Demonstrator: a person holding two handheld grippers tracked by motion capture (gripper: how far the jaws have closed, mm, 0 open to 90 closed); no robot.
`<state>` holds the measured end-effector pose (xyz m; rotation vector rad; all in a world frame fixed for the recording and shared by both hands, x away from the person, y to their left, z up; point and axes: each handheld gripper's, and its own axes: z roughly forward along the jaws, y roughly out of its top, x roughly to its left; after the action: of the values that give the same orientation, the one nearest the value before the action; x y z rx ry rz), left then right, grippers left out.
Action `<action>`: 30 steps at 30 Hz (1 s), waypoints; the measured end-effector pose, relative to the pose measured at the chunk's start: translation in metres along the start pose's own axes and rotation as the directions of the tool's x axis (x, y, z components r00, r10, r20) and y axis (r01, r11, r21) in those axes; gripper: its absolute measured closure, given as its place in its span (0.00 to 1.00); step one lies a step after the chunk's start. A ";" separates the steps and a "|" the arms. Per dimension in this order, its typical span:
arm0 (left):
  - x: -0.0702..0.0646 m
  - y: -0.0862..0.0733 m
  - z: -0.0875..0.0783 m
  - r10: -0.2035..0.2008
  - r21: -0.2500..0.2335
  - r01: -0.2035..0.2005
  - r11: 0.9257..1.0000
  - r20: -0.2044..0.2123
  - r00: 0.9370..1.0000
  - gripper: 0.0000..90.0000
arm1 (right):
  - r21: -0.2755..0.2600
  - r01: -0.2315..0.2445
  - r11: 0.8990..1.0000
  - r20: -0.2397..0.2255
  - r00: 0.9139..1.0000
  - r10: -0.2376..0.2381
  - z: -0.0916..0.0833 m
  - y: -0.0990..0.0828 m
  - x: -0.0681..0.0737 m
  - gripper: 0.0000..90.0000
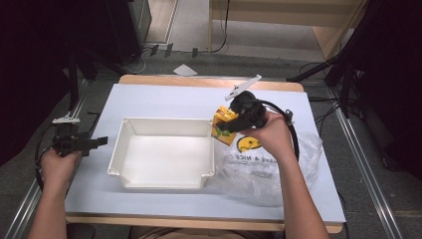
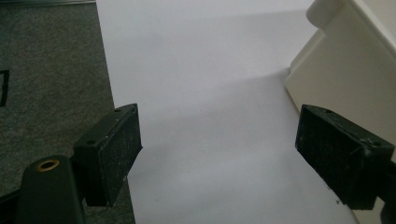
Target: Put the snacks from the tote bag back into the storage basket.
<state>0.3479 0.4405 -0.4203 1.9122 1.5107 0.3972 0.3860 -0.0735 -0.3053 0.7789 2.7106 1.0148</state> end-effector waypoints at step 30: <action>-0.002 -0.005 -0.005 0.014 0.006 -0.014 1.000 -0.013 1.000 0.17 | -0.038 0.118 0.992 -0.039 0.992 -0.120 0.026 0.039 0.025 0.58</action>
<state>0.3410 0.4404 -0.4194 1.9292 1.5100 0.4124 0.3893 -0.0208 -0.2987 0.5890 2.7278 1.0595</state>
